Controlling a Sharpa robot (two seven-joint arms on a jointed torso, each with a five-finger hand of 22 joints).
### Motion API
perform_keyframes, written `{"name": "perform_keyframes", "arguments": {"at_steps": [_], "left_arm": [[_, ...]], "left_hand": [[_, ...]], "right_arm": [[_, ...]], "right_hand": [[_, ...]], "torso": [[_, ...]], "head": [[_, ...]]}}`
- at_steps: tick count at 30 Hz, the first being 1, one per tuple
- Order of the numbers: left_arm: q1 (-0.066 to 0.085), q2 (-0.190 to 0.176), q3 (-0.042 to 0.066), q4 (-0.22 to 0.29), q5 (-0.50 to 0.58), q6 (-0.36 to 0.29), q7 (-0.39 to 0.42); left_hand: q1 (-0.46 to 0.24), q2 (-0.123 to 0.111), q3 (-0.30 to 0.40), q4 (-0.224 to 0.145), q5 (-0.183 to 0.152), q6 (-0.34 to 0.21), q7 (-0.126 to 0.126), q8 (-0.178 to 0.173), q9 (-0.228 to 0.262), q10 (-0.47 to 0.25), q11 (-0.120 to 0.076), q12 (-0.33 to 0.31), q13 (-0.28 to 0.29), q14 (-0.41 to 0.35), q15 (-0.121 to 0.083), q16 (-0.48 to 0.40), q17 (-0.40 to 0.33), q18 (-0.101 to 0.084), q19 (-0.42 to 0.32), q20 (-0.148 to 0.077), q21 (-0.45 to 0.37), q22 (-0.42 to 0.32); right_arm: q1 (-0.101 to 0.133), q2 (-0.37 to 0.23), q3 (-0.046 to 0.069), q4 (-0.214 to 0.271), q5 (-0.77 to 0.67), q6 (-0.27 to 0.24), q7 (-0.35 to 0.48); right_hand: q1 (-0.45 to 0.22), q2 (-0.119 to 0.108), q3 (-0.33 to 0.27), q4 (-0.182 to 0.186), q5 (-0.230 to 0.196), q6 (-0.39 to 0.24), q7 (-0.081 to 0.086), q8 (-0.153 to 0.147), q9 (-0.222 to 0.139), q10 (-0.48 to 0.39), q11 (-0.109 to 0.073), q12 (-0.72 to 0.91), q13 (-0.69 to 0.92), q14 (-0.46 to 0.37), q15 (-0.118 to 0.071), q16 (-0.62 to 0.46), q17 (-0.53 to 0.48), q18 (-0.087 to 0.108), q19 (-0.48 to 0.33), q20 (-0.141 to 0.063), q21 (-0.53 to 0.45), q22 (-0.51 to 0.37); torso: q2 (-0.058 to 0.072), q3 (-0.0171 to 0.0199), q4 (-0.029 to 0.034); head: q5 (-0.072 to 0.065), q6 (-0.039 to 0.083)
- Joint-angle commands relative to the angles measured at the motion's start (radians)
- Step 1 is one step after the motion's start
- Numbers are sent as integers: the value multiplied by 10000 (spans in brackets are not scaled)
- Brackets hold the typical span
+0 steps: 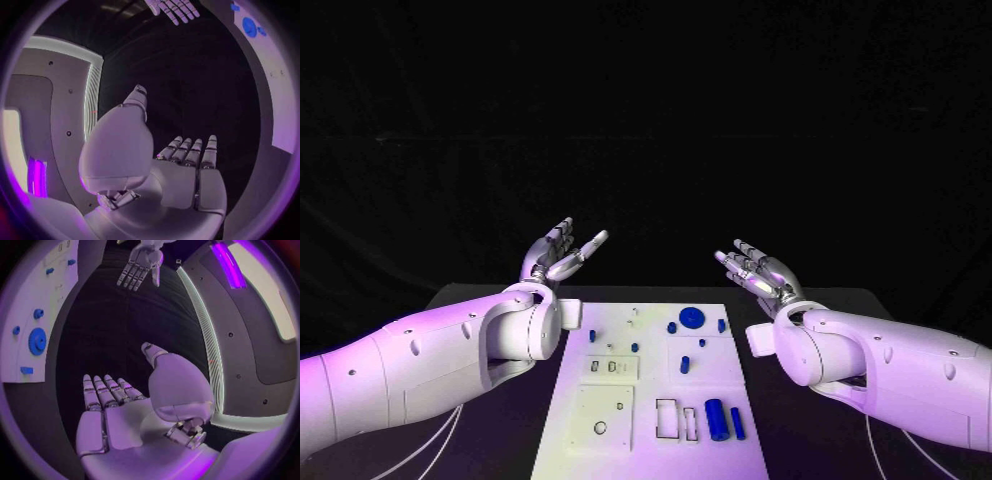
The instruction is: Assemble the parts on the task board
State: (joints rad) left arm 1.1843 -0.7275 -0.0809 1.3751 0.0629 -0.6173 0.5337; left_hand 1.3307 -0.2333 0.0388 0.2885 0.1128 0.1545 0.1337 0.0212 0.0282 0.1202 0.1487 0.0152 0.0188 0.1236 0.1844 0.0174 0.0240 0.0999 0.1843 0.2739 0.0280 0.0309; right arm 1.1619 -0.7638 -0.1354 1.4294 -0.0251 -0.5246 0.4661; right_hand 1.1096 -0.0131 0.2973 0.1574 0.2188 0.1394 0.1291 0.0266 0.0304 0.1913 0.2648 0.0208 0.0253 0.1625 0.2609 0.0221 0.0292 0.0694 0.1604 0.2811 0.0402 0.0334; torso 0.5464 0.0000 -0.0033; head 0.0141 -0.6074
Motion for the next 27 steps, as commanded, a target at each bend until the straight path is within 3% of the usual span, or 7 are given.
{"name": "perform_keyframes", "arguments": {"at_steps": [1,8,9,16,21,23,27], "left_arm": [[16,27,2,-1,209,617,307],[16,27,2,-1,209,617,307],[51,-170,1,79,185,756,266],[148,-428,0,315,71,790,329],[241,-599,0,513,-23,811,346],[281,-688,1,626,-86,824,342],[342,-853,4,855,-215,886,299]], "left_hand": [[446,-83,22,134,95,111,680,60,16,32,109,44,14,19,117,48,19,104,71,143,55,25],[569,-5,134,129,80,256,764,98,46,189,199,79,39,254,176,110,70,137,85,156,66,31],[693,107,249,123,45,491,865,165,93,437,303,134,76,595,215,205,142,183,157,160,95,48],[1329,667,710,79,-111,2024,1135,620,391,2024,622,354,198,2236,519,741,465,227,1495,204,570,296],[1584,1069,989,43,-223,3497,1199,1080,676,4221,835,713,355,4406,482,1524,871,152,3798,187,1434,695],[1699,1185,1086,12,-256,4319,1185,1330,833,5692,886,951,435,5751,318,2032,1139,351,4531,167,1795,806],[1861,1251,1183,-44,-284,5563,1165,1726,1069,6968,801,1210,485,6470,129,2426,1316,596,5168,151,2154,909]], "right_arm": [[154,40,-139,-199,-533,1939,-292],[292,62,-300,-372,-627,2423,-369],[339,8,-286,-588,-2603,1423,-306],[506,17,-269,-772,-3746,953,-320],[651,30,-264,-891,-4444,888,-422],[721,44,-262,-952,-4833,896,-498],[844,81,-256,-1080,-5606,988,-707]], "right_hand": [[625,-32,228,-149,40,262,1735,88,51,297,174,98,44,380,190,132,69,89,318,147,155,81],[1650,-273,557,-1106,-164,1884,1716,612,405,2385,79,480,238,2495,-26,739,447,281,1945,108,855,448],[1867,-322,658,-1329,-253,2497,1724,830,538,3209,47,667,319,3370,-148,1029,605,371,2419,108,1061,549],[2126,-497,1081,-1951,-310,4580,1608,1489,941,6293,-228,1080,414,5941,-448,1740,963,713,4398,83,1892,901],[2096,-593,1342,-2140,-339,5666,1512,1794,1119,6968,-374,1112,397,6544,-620,1887,1002,892,4874,75,2112,951],[2043,-640,1523,-2213,-334,6182,1464,1903,1184,7247,-444,1071,382,6786,-709,1911,999,963,5077,87,2198,959],[1936,-809,1850,-2341,-326,6763,1351,2014,1231,7762,-582,1006,382,7309,-855,2007,1017,1101,5478,49,2377,989]], "torso": [[0,-1,0],[0,-1,0],[74,-6,5],[280,-6,56],[420,-8,89],[488,-11,92],[611,-6,94]], "head": [[1,1],[1,1],[-60,-121],[-127,-105],[-191,-110],[-199,-95],[-224,-74]]}}
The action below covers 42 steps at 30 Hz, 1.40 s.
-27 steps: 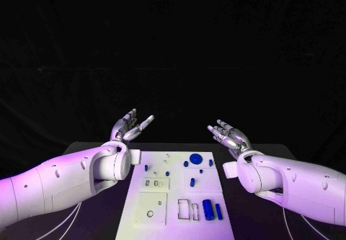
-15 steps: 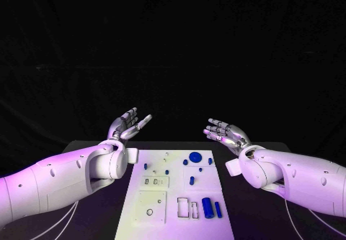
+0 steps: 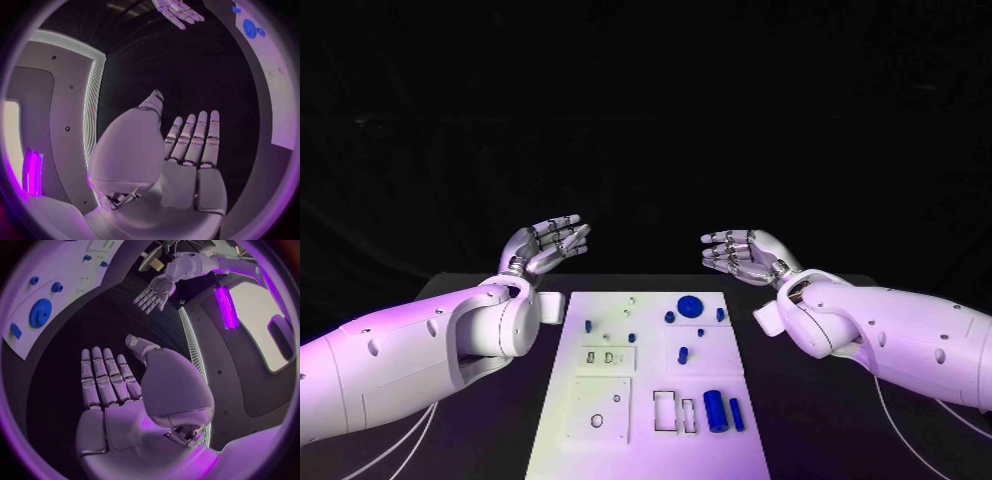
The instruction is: Assemble the parts on the task board
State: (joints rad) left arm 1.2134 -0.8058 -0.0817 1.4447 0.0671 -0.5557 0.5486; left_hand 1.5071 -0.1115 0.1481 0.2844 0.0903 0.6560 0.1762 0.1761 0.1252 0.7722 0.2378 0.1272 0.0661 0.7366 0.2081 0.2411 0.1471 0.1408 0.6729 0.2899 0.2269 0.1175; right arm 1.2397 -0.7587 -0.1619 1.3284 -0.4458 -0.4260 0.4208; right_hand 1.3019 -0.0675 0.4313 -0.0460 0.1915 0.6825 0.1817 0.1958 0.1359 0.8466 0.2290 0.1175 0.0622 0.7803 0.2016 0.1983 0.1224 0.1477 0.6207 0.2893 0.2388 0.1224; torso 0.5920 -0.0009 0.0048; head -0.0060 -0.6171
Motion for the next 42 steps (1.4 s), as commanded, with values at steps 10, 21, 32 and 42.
{"name": "perform_keyframes", "arguments": {"at_steps": [10,21,32,42], "left_arm": [[202,-515,45,887,-727,680,-132],[259,-1018,82,1870,-831,1152,-320],[267,-1252,134,2386,-840,1253,-322],[294,-1312,154,2542,-845,1290,-297]], "left_hand": [[448,-49,302,-140,-72,1652,612,570,292,1576,-456,174,15,1799,-594,1100,639,440,1575,-241,1022,337],[594,-189,533,-198,-83,2080,448,783,361,2334,-714,169,35,2838,-974,2007,1237,425,2470,-700,1883,717],[598,-312,685,-237,-86,2112,420,803,358,2486,-746,-28,20,2737,-1025,2299,1522,408,2821,-874,2580,1080],[543,-407,840,-316,-94,2093,398,803,350,2575,-771,-256,22,2608,-1087,2766,1902,382,3016,-1032,3725,1738]], "right_arm": [[394,58,60,-168,-4269,626,-1385],[645,146,171,178,-8664,1431,-3388],[735,334,206,439,-11145,1628,-4402],[745,618,210,473,-12185,1989,-4909]], "right_hand": [[-208,-738,1072,-612,206,2099,466,473,226,2412,-621,-174,34,2989,-860,794,456,345,2461,-603,1435,521],[-409,-1075,615,-736,711,2844,-96,708,496,3810,-1334,-220,188,6618,-1951,3045,2216,353,4738,-1759,4298,2160],[-864,-1559,1179,-356,731,2672,-55,544,900,3384,-1284,-551,472,7299,-1891,10197,8981,-636,7514,-1808,10452,9721],[-844,-1678,1155,-214,646,2484,74,449,1074,2839,-1135,-540,505,7248,-1731,11360,10147,-800,7784,-1611,11341,10981]], "torso": [[545,-35,148],[996,-151,341],[1276,-232,485],[1448,-283,617]], "head": [[-181,40],[-441,37],[-600,38],[-688,30]]}}
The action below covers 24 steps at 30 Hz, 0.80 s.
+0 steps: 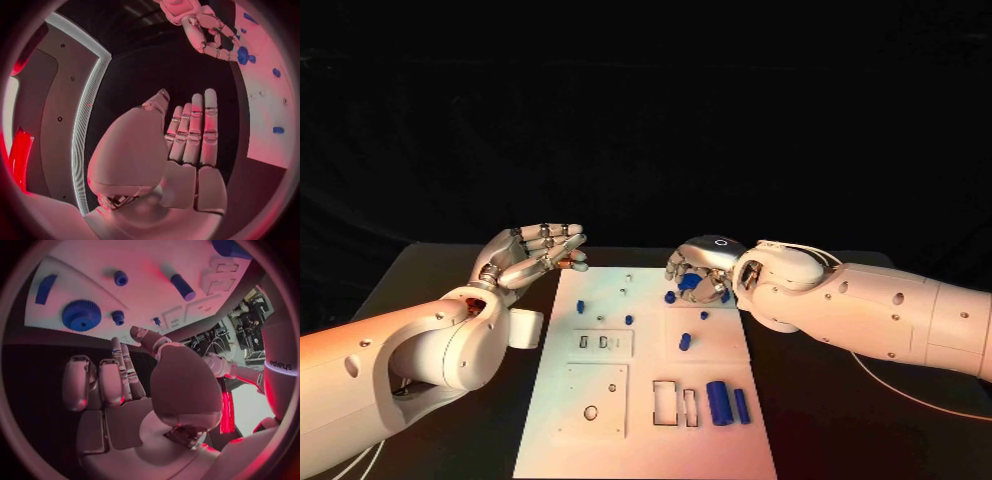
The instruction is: Assemble the parts on the task board
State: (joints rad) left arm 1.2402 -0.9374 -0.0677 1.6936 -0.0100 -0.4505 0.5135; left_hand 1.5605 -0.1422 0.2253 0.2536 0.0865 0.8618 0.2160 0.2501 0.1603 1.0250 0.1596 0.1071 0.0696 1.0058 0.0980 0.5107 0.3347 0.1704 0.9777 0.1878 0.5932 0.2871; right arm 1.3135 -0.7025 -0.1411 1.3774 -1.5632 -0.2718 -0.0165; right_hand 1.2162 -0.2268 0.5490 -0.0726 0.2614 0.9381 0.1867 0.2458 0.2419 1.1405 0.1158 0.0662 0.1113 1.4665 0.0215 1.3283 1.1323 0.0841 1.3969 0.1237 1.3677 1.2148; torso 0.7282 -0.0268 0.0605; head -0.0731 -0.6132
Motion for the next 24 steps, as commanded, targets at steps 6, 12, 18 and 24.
{"name": "perform_keyframes", "arguments": {"at_steps": [6,12,18,24], "left_arm": [[32,-4,16,61,-75,250,58],[45,-22,18,77,-76,269,58],[128,-65,19,147,-77,277,39],[153,-71,19,131,-78,272,30]], "left_hand": [[-44,-141,139,-59,-58,-14,10,47,-10,36,21,-174,-10,-284,18,420,272,85,-157,-24,615,375],[-67,-149,173,-88,-60,-42,15,40,-13,19,29,-226,-9,-449,26,555,367,97,-202,-19,856,512],[-79,-154,176,-92,-61,-52,19,37,-15,11,33,-238,-9,-484,29,583,386,97,-217,-16,902,538],[-92,-152,186,-101,-64,-73,26,29,-18,-7,39,-261,-11,-510,29,647,424,103,-223,-14,986,583]], "right_arm": [[3,212,1,-112,-1430,607,-764],[-2,344,-4,-217,-1650,695,-851],[-7,432,-9,-285,-1790,851,-919],[-19,480,-14,-365,-1827,1045,-951]], "right_hand": [[48,-98,-87,76,-80,-77,20,-57,61,-264,30,-30,25,392,101,265,270,-198,91,83,218,317],[76,-76,-96,88,-99,-62,15,-50,86,-287,29,-19,39,393,106,333,334,-208,111,95,274,401],[111,-32,-88,113,-120,-13,-8,-26,125,-256,15,9,72,396,104,428,429,-239,183,105,395,598],[171,14,-33,131,-146,75,-43,20,188,-146,-17,45,127,398,86,538,520,-276,267,100,539,833]], "torso": [[136,-48,133],[208,-87,211],[316,-119,276],[352,-145,302]], "head": [[-80,-33],[-156,-39],[-187,10],[-230,-25]]}}
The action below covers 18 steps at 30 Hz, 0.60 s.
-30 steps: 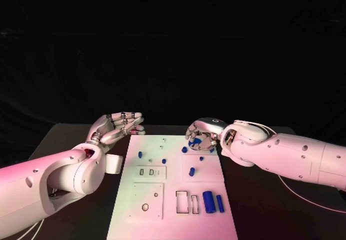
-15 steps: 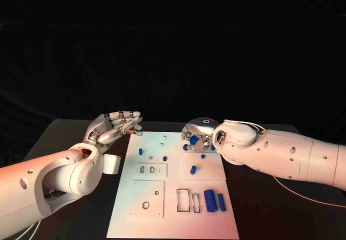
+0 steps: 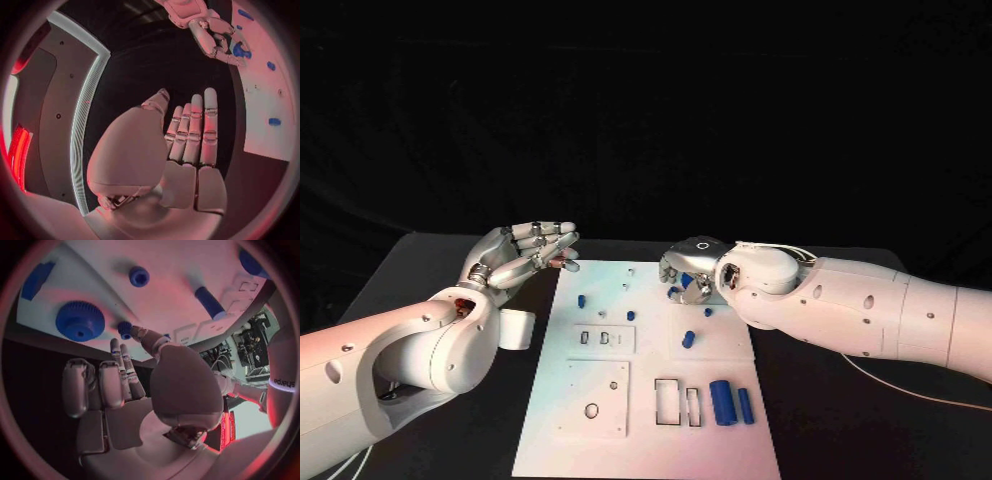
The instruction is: Assemble the parts on the task board
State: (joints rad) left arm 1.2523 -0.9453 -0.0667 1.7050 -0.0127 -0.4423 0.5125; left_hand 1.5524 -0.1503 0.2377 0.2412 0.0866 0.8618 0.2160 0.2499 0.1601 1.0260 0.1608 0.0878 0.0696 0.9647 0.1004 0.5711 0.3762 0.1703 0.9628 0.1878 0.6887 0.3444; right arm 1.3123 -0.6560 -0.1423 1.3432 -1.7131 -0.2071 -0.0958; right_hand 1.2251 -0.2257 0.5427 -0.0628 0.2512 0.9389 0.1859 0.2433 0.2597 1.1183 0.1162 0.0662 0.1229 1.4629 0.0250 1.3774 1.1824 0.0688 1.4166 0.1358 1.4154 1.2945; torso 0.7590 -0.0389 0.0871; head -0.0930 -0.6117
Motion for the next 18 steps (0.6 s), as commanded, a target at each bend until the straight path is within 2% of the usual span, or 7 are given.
{"name": "perform_keyframes", "arguments": {"at_steps": [1,7,9,10,18], "left_arm": [[33,8,9,13,-51,190,40],[39,13,10,-21,-52,190,35],[40,11,10,-33,-52,186,32],[40,9,10,-38,-52,184,30],[41,-2,9,-64,-52,174,6]], "left_hand": [[-12,-72,62,23,-64,-73,26,31,-16,-18,26,-67,-11,-99,6,43,9,104,-74,-13,32,10],[-23,-70,81,0,-67,-103,32,21,-20,-46,30,-100,-12,-118,1,163,75,113,-69,-14,177,83],[-26,-68,83,-2,-68,-107,33,20,-21,-50,31,-105,-12,-120,0,177,82,114,-67,-15,193,92],[-28,-67,85,-4,-68,-111,33,19,-21,-54,31,-108,-12,-122,-1,191,90,115,-66,-15,210,100],[-35,-62,93,-9,-70,-126,37,13,-23,-71,35,-122,-14,-133,-2,231,112,117,-64,-15,261,125]], "right_arm": [[-8,17,-2,-27,-330,409,-160],[-14,15,-3,-44,-347,447,-208],[-16,10,-3,-37,-374,401,-247],[-17,8,-3,-35,-393,373,-264],[-26,-46,-3,32,-465,150,-283]], "right_hand": [[85,6,38,36,-45,76,-38,50,17,96,-26,51,18,435,48,63,37,-131,89,-21,88,81],[155,68,180,57,-42,238,-102,140,108,336,-88,109,97,423,1,140,72,-184,215,-50,270,389],[203,116,261,57,-86,324,-146,191,152,486,-135,155,143,421,-33,167,84,-235,349,-73,418,649],[256,143,371,48,-291,378,-184,225,197,600,-172,169,187,411,-71,181,69,-259,409,-106,496,781],[292,175,552,59,-360,493,-242,300,289,788,-238,186,266,400,-118,208,54,-293,490,-151,603,967]], "torso": [[48,-28,40],[142,-37,92],[164,-34,100],[181,-30,101],[262,-32,130]], "head": [[-32,-38],[-71,18],[-82,42],[-86,62],[-121,163]]}}
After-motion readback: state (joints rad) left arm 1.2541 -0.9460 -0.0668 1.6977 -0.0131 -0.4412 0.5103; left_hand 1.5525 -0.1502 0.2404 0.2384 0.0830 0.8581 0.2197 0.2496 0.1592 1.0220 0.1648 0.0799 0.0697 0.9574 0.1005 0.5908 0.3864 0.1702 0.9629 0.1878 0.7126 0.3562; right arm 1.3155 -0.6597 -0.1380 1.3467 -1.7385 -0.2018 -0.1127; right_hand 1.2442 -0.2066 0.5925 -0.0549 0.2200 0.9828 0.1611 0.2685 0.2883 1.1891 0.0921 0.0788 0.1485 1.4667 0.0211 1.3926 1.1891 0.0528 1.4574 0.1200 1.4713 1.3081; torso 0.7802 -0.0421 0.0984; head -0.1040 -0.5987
